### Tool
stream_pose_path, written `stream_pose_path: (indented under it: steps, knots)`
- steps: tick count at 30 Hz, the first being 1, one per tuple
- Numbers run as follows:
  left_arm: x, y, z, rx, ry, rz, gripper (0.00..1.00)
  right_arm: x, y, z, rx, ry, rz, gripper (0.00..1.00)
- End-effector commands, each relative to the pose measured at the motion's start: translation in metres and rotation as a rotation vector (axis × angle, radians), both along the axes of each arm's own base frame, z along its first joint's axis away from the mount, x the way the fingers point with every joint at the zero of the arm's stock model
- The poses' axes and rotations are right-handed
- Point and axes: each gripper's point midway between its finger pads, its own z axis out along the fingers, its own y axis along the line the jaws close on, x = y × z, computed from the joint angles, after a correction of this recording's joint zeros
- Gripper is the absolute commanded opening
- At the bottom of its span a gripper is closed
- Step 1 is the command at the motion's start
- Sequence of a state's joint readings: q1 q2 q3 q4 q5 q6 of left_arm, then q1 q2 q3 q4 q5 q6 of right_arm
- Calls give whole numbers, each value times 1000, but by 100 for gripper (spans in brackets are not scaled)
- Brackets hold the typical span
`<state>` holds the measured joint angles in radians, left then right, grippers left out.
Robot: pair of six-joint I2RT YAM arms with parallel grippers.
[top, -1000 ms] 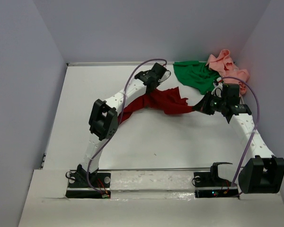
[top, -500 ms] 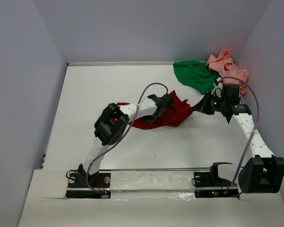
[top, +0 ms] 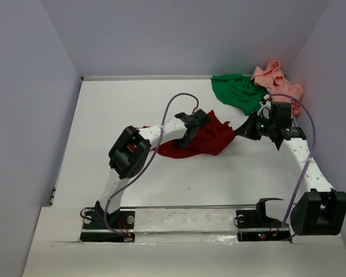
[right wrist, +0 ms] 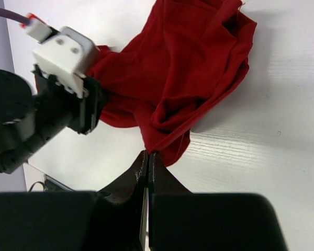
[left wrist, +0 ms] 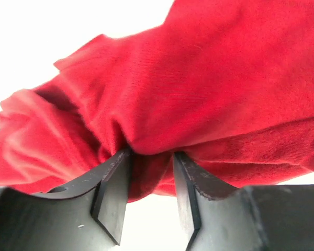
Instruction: Fold and stack the t-shirts
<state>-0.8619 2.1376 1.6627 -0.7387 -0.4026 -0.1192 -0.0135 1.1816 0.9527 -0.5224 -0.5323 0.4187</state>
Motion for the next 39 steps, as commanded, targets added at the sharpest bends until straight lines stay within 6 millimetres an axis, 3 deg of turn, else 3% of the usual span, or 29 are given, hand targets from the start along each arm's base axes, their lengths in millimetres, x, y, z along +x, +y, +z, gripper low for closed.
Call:
stream_pose_path:
  steps: [1,5,7,8,9,11,15,17,18,20,22,23,26,31,36,39]
  knots:
    - [39,0,83,-175,-231,32,50,11,1,22,14,-78,7,0]
    - [53,8,104,-191,-285,-82,47,10,2,22,17,-80,12,0]
    - [58,2,105,-231,-246,-158,52,10,2,23,22,-78,16,0]
    - [62,3,105,-236,-234,-179,61,10,2,23,22,-80,16,0]
    - [68,9,104,-233,-212,-202,90,10,2,23,21,-81,15,0]
    - [74,6,101,-232,-170,-280,99,10,2,23,21,-81,15,0]
    - [80,3,93,-209,-104,-422,99,11,2,26,20,-84,16,0]
    - [87,12,89,-177,-55,-473,99,11,2,28,19,-85,19,0]
    - [85,6,88,-233,-14,-513,99,12,3,29,20,-84,22,0]
    - [90,22,85,-229,73,-522,99,12,2,30,15,-85,22,0]
    - [86,22,90,-255,138,-556,99,15,2,31,12,-84,25,0]
    - [87,27,79,-251,182,-572,99,15,2,32,14,-82,29,0]
    - [90,33,85,-263,225,-617,98,19,3,37,12,-83,37,0]
    - [98,42,117,-347,169,-629,93,20,2,44,4,-83,42,0]
    - [91,14,134,-409,120,-670,87,26,0,31,-9,-85,37,0]
    - [104,-16,147,-523,30,-668,88,40,0,26,-6,-122,27,0]
